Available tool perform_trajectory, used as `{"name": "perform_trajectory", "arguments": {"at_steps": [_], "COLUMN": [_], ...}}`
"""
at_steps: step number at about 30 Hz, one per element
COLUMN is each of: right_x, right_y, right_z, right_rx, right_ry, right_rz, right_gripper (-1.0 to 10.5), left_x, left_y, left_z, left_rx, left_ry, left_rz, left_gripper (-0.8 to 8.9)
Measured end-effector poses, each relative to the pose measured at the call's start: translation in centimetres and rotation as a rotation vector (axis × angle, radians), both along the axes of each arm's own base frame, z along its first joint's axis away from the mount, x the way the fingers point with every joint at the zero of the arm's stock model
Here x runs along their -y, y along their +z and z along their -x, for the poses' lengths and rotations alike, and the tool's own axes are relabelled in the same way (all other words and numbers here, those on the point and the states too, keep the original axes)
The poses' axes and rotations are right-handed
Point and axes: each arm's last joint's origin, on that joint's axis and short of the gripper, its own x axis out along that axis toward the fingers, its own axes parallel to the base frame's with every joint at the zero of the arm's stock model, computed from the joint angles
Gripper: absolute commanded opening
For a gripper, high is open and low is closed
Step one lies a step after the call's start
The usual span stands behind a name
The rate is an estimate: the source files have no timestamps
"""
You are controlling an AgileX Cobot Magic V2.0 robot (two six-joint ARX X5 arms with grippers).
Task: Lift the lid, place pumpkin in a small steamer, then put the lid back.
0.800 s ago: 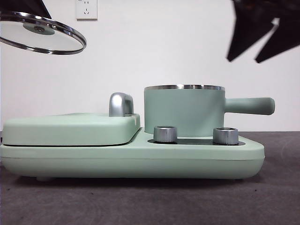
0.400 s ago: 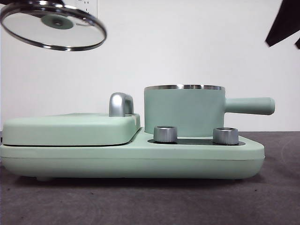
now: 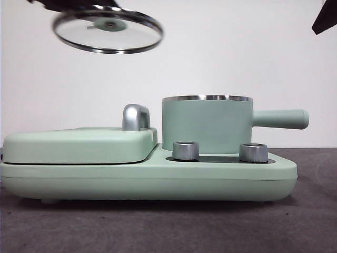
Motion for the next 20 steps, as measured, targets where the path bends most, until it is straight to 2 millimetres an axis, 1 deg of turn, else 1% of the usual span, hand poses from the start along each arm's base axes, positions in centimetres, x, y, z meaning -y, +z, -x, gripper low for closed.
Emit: {"name": "perform_trajectory", "arguments": {"at_steps": [9,16,20], "right_x": [0.0,0.0,0.0], "right_y": [0.0,0.0,0.0], "right_z": [0.0,0.0,0.0], "right_rx": [-0.002,-0.003,-0.003], "right_ry": [0.000,0.001,0.001], "right_rz": [-0.001,-0.001,-0.001], "right_gripper": [3.5,3.5,3.5], "left_x": [3.5,5.7,6.8], "left_y": [-1.5,-2.8,-3.4], "left_z": [-1.9,-3.1,-4.2], "left_rx": [0.032,0.042,0.047], "left_ry": [-0.073,-0.105,-0.113], "left_rz": [0.054,0.076,0.082], "left_gripper": [0.10,0.10,0.10]}}
